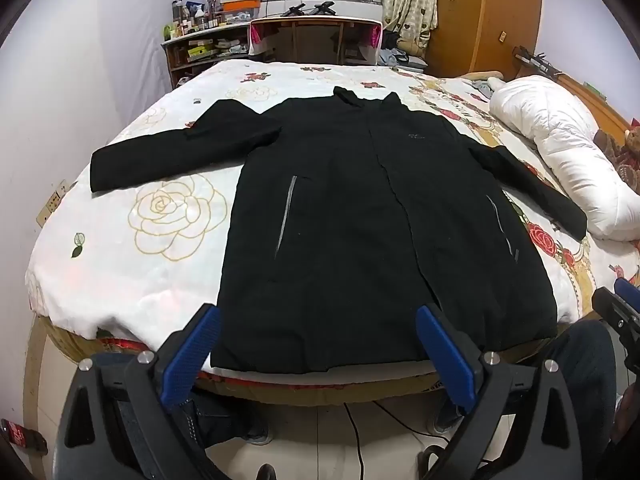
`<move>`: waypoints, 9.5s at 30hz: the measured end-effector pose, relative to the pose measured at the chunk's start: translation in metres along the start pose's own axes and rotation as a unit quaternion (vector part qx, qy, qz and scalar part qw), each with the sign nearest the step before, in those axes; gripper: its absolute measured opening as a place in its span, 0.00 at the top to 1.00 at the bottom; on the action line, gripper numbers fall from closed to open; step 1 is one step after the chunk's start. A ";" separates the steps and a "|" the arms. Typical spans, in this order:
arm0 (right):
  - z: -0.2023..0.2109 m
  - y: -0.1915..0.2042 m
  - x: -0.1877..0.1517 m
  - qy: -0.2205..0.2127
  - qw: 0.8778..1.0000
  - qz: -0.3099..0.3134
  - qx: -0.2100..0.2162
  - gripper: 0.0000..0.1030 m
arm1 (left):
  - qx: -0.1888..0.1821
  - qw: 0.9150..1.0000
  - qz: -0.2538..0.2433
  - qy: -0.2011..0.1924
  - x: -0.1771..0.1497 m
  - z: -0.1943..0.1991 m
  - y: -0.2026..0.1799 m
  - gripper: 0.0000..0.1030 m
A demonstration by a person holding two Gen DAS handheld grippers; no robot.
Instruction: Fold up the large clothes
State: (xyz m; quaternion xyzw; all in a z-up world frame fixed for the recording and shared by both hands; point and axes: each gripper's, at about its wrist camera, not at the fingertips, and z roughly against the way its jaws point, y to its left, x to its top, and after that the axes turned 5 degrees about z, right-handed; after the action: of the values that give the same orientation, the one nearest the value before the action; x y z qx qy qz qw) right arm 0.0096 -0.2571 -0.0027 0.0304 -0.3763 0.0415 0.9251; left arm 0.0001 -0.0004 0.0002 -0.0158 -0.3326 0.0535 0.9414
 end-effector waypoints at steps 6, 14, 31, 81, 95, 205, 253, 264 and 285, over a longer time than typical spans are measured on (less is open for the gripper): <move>-0.002 0.001 0.000 0.001 1.000 0.002 0.000 0.04 | -0.006 1.000 0.005 0.001 0.001 0.001 0.000 0.03; -0.001 0.001 0.001 0.001 1.000 0.000 0.002 0.04 | -0.011 1.000 0.006 0.002 0.000 -0.002 0.001 0.03; -0.006 0.003 0.002 0.005 1.000 0.001 0.001 0.04 | -0.009 1.000 0.003 0.005 -0.003 -0.003 0.000 0.03; -0.017 0.002 0.000 0.012 1.000 0.004 0.002 0.04 | -0.009 1.000 0.005 0.016 -0.004 -0.009 0.001 0.03; -0.020 0.002 0.001 0.019 1.000 0.007 0.001 0.04 | -0.007 1.000 0.010 0.021 -0.003 -0.012 0.004 0.03; -0.241 -0.002 0.147 0.089 0.996 -0.002 0.019 0.32 | -0.140 0.987 0.012 -0.078 0.313 -0.192 -0.008 0.94; -0.400 -0.057 0.236 0.124 0.975 -0.125 0.139 0.52 | -0.088 0.994 0.069 0.013 0.307 -0.337 0.068 0.18; -0.408 -0.095 0.220 0.134 0.980 -0.129 0.064 0.93 | -0.066 0.996 0.042 0.041 0.283 -0.379 0.049 0.18; -0.436 -0.068 0.246 0.142 0.988 -0.051 0.032 0.86 | -0.023 0.999 0.016 0.038 0.304 -0.405 0.040 0.26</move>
State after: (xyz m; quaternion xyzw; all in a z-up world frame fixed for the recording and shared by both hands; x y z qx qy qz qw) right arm 0.4942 -0.2730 -0.1444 0.0725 -0.2376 0.0102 0.9686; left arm 0.4862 0.0757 -0.1275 -0.0445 -0.2972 0.0601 0.9519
